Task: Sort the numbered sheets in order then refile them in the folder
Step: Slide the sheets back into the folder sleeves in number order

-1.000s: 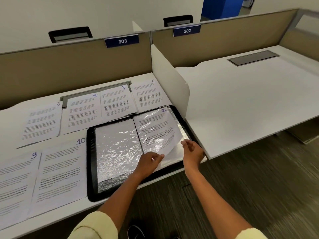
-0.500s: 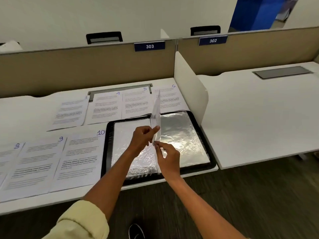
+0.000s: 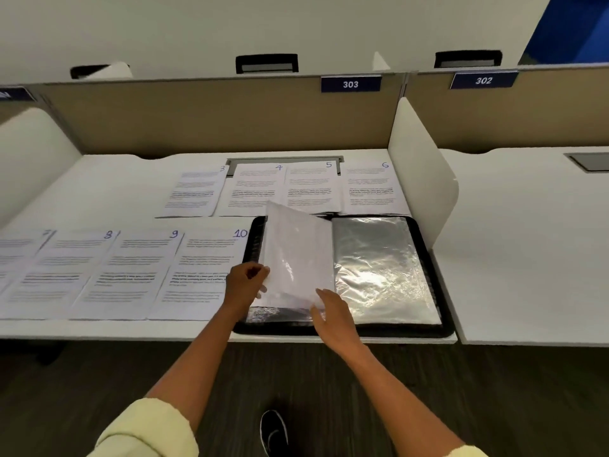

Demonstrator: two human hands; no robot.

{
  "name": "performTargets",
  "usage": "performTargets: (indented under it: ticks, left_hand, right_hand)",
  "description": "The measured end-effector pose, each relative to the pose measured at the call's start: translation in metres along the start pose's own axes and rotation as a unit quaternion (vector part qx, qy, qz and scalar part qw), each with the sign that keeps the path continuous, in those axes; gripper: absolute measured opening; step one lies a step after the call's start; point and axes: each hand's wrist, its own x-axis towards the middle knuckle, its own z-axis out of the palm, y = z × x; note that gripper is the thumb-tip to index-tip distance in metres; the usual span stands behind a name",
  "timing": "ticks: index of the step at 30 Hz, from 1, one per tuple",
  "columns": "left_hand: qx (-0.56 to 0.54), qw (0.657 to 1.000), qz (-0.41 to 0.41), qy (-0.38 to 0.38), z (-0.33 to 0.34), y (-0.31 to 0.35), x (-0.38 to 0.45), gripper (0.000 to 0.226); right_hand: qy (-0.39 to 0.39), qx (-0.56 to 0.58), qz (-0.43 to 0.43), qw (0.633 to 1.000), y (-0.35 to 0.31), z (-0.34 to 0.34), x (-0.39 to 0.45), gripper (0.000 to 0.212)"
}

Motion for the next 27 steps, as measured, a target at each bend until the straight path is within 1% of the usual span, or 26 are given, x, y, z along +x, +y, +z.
performTargets:
  ticks: [2, 4, 8, 13, 17, 19, 22, 25, 27]
  left_hand:
    - [0.004, 1.0, -0.031, 0.001, -0.007, -0.018, -0.003, 0.01]
    - [0.008, 0.998, -0.066, 0.01, -0.011, -0.035, -0.006, 0.011]
    - [0.047, 0.992, -0.117, 0.031, -0.014, -0.057, -0.012, 0.021]
    - [0.119, 0.984, -0.128, 0.019, -0.01, -0.072, -0.014, 0.018]
    - [0.18, 0.977, -0.114, 0.0, -0.011, -0.077, -0.011, 0.014]
    - [0.193, 0.974, -0.116, -0.014, -0.013, -0.077, -0.009, 0.016]
    - [0.23, 0.965, -0.121, -0.039, -0.019, -0.08, -0.004, 0.02]
    - [0.242, 0.962, -0.126, -0.031, -0.031, -0.085, 0.005, 0.023]
    - [0.243, 0.963, -0.117, -0.012, -0.039, -0.085, 0.013, 0.024]
  right_hand:
    - [-0.05, -0.041, 0.007, 0.998, 0.013, 0.003, -0.002, 0.054]
    - [-0.071, -0.088, -0.002, 0.994, 0.025, 0.006, -0.004, 0.054]
    - [-0.078, -0.151, -0.024, 0.985, 0.035, 0.009, -0.006, 0.051]
    - [-0.071, -0.185, -0.041, 0.979, 0.035, 0.008, -0.004, 0.049]
    - [-0.056, -0.191, -0.047, 0.979, 0.032, 0.003, 0.004, 0.044]
    - [-0.041, -0.174, -0.046, 0.983, 0.031, -0.001, 0.009, 0.044]
    - [-0.004, -0.147, -0.051, 0.988, 0.027, -0.005, 0.018, 0.048]
    - [0.037, -0.163, -0.07, 0.984, 0.022, -0.002, 0.031, 0.055]
    - [0.056, -0.169, -0.078, 0.981, 0.015, 0.0, 0.041, 0.06]
